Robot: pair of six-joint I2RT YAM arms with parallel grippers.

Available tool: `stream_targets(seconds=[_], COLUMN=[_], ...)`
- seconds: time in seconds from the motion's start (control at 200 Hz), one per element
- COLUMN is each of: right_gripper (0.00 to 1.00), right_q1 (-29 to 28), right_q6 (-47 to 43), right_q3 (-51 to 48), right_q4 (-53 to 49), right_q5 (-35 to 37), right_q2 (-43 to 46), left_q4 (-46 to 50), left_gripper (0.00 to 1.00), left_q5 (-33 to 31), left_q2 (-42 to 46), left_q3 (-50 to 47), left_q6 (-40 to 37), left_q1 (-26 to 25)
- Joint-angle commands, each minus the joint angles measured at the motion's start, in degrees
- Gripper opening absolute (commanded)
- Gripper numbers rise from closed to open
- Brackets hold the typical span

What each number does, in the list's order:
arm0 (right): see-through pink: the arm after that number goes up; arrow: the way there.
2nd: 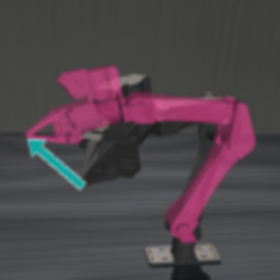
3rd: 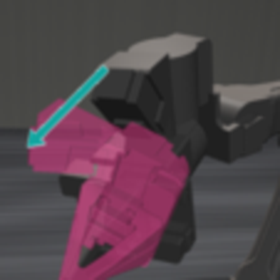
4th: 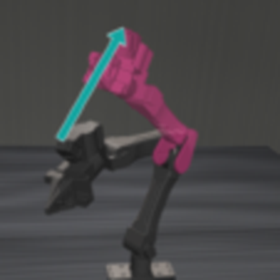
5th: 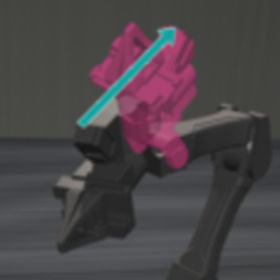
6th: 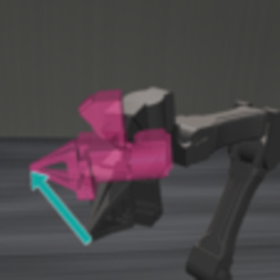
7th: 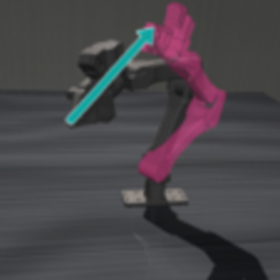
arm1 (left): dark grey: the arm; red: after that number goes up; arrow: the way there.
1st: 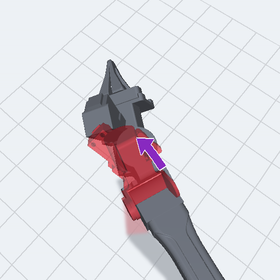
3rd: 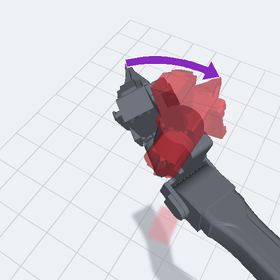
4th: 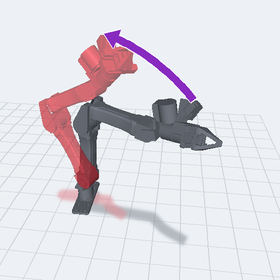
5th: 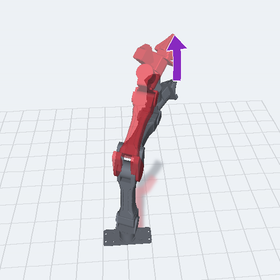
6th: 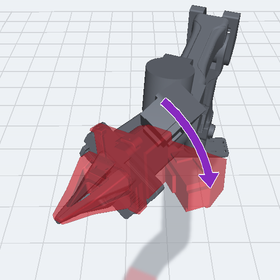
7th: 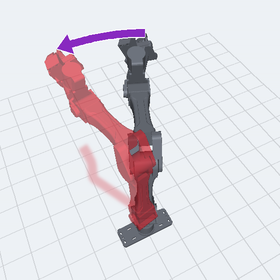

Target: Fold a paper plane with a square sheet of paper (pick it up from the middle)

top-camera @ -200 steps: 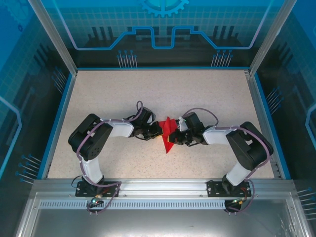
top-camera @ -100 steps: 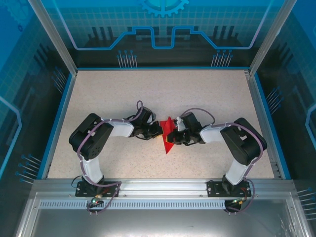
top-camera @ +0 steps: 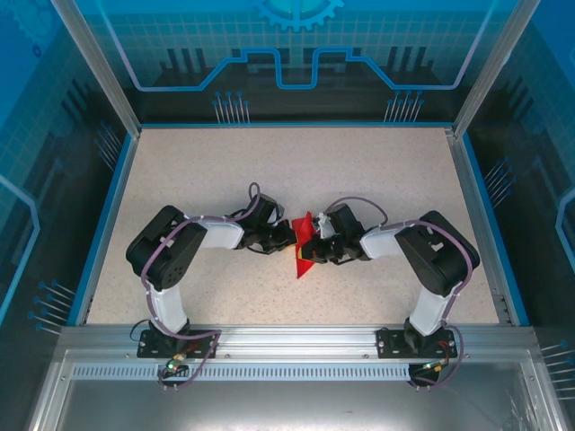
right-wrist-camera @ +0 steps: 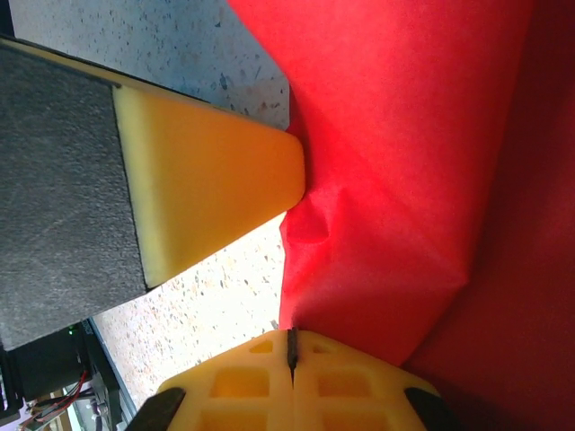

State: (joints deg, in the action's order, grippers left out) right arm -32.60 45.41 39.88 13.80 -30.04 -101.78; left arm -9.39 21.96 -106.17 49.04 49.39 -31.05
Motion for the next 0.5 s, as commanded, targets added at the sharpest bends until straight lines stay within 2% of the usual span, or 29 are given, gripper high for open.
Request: stream_targets(seconds=[0.0,0.315,0.495], right_gripper=[0.02,0.02,0.02], right_q1=[-1.1,-0.8,-0.7], right_q6=[-0.1,0.1,0.6], right_q3=[0.9,-0.3,-0.5], right_q4=[0.5,1.2,1.4], right_q5=[-0.2,-0.1,-0.4], right_q2=[-1.5,-1.6,-1.8], left_q4=[5.6,13.0,17.3], left_gripper=[0.06,0.26,0.37], left_q5=[-2.8,-6.4,-9.2], left_q2=[-1.2,8.2,13.9], left_q3=[-0.7,1.3,-1.0], left_q6=[-0.6,-4.3,-3.6], left_q1=[0.2,0.1,-2.5])
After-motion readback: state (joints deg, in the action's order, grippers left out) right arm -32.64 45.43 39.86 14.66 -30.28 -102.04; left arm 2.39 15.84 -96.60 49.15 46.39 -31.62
